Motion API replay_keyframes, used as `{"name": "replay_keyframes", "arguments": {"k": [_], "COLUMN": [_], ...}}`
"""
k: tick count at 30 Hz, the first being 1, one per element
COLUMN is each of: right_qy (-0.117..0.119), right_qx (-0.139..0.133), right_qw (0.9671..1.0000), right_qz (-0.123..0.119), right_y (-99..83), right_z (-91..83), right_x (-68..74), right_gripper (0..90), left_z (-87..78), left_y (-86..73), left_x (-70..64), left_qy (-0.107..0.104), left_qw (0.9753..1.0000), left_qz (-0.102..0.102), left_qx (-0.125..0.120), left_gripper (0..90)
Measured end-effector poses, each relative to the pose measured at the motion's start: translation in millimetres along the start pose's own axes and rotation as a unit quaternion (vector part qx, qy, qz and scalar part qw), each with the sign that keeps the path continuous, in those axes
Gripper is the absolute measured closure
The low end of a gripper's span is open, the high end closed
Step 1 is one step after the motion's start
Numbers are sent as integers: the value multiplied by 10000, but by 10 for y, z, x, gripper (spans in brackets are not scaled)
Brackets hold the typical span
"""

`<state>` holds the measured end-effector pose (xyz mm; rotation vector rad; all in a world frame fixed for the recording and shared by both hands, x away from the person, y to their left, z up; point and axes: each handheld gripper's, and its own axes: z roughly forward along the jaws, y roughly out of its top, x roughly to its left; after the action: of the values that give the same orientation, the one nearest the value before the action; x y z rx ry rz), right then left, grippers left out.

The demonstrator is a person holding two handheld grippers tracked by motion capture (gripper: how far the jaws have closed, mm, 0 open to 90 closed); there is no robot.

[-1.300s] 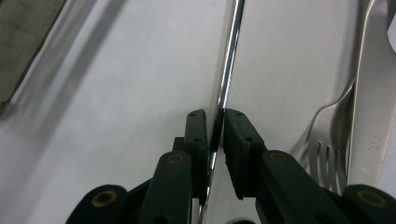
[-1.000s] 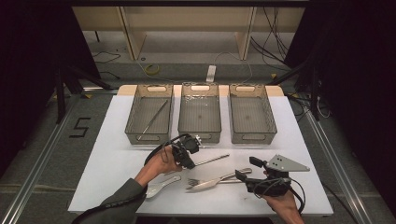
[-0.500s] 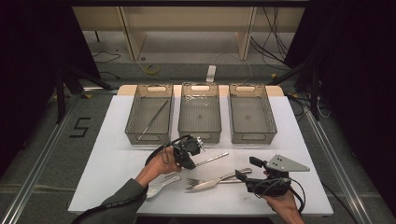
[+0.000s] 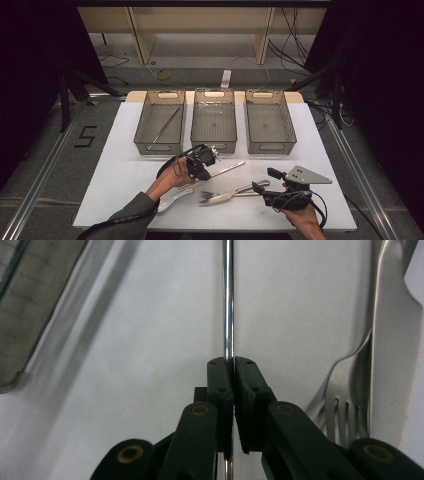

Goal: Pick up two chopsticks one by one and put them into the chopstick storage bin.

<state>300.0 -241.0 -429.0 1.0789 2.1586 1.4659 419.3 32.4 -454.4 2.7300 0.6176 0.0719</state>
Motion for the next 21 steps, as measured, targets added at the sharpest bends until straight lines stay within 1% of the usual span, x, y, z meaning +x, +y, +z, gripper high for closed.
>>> {"name": "replay_keyframes", "arguments": {"k": [2, 4, 5, 8, 9, 13, 14, 16, 17, 18, 21], "right_qy": [3, 5, 2, -2, -6, -6, -9, -13, -14, -14, -13], "right_qx": [7, -1, -4, -11, -15, -6, -12, -21, -21, -18, -14], "right_qw": [10000, 10000, 10000, 10000, 10000, 10000, 10000, 10000, 10000, 10000, 10000], "right_qz": [-10, 12, 10, 27, 27, 16, 20, 24, 27, 26, 32], "right_y": [-1, 1, 1, -1, -1, 0, 0, 1, 0, 0, 0], "right_z": [1, 1, -1, -2, -3, -6, -7, -9, -10, -10, -8], "right_x": [0, -2, -5, -13, -11, -8, -9, -12, -14, -15, -14], "right_gripper": [256, 255, 255, 256, 256, 256, 256, 256, 256, 256, 255], "left_z": [-21, -51, -59, -83, -86, -118, -134, -171, -186, -204, -270], "left_y": [5, 10, 15, 24, 24, 43, 44, 51, 52, 57, 59], "left_x": [-6, -14, -20, -27, -33, -52, -55, -55, -62, -57, -43], "left_qy": [6, 19, 0, 45, 73, 112, 125, 83, 103, 96, 97], "left_qw": [10000, 9999, 9999, 9999, 9998, 9997, 9996, 9995, 9993, 9993, 9990], "left_qz": [-14, 20, -3, 27, 26, 66, 63, 64, 28, 55, 23], "left_qx": [-61, -129, -143, -135, -175, -210, -239, -297, -370, -360, -431], "left_gripper": [860, 860, 860, 861, 860, 861, 861, 861, 861, 861, 862]}}
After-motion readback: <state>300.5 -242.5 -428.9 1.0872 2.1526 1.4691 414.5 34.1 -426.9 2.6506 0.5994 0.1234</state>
